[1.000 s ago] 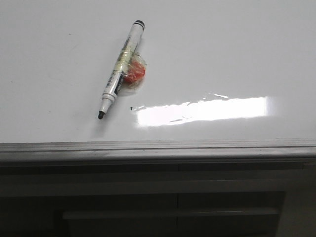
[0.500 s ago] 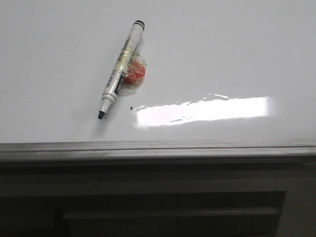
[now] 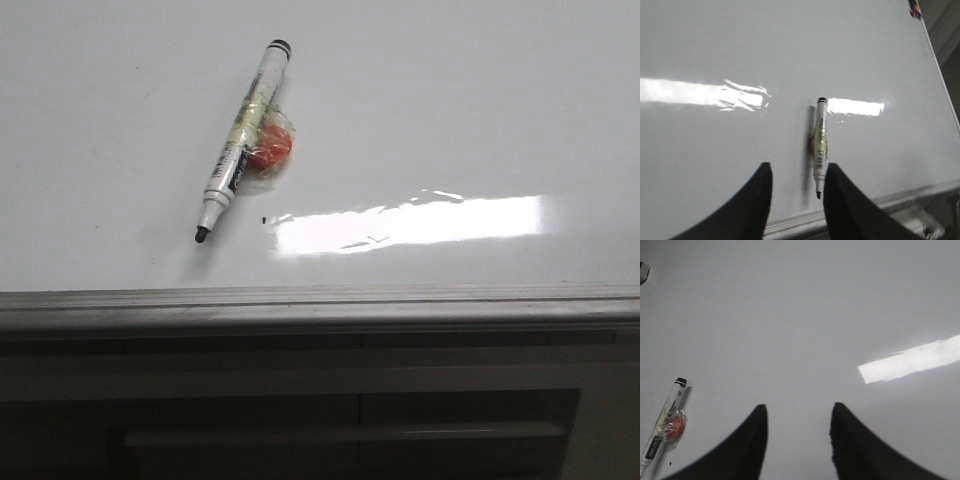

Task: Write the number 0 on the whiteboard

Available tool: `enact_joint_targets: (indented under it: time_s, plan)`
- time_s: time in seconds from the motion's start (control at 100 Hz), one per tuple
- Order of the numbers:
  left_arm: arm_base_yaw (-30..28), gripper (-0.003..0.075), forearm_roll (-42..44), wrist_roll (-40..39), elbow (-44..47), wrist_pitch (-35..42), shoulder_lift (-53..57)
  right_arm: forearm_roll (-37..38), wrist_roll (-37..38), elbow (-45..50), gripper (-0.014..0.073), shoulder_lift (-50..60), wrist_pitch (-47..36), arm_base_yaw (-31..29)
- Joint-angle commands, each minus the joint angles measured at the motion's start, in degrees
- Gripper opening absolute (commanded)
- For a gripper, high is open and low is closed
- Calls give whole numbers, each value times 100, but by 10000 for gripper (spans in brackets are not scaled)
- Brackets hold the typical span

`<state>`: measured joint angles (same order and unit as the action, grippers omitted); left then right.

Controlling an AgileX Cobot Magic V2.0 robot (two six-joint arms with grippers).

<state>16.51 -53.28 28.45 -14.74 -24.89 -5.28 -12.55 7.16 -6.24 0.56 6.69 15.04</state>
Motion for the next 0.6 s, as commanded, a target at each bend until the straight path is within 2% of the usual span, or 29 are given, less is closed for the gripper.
enact_joint_targets:
  time_s: [0.0, 0.17, 0.29, 0.35, 0.44, 0.54, 0.59]
  plan:
    - [0, 353, 153, 485, -797, -355, -832, 82, -19, -293, 454, -236, -132, -31]
    - [0, 319, 1025, 499, -2074, -1255, -2626, 82, -19, -317, 474, -743, -161, -31]
    - [0, 270, 1316, 499, -2849, -1734, -3702, 82, -19, -317, 474, -1002, -173, -31]
    - [13, 232, 1316, 463, -3156, -1783, -4113, 82, -19, -317, 474, -1090, -173, -31]
    - [146, 225, 1320, 328, -3533, -1769, -4483, 82, -19, -317, 474, -1161, -173, -31]
    - [569, 225, 1426, 306, -3763, -1736, -4792, 82, -19, -317, 474, -1171, -173, -31]
    - [879, 225, 1794, 82, -3787, -1620, -4886, 82, -19, -317, 474, -1171, -163, -31]
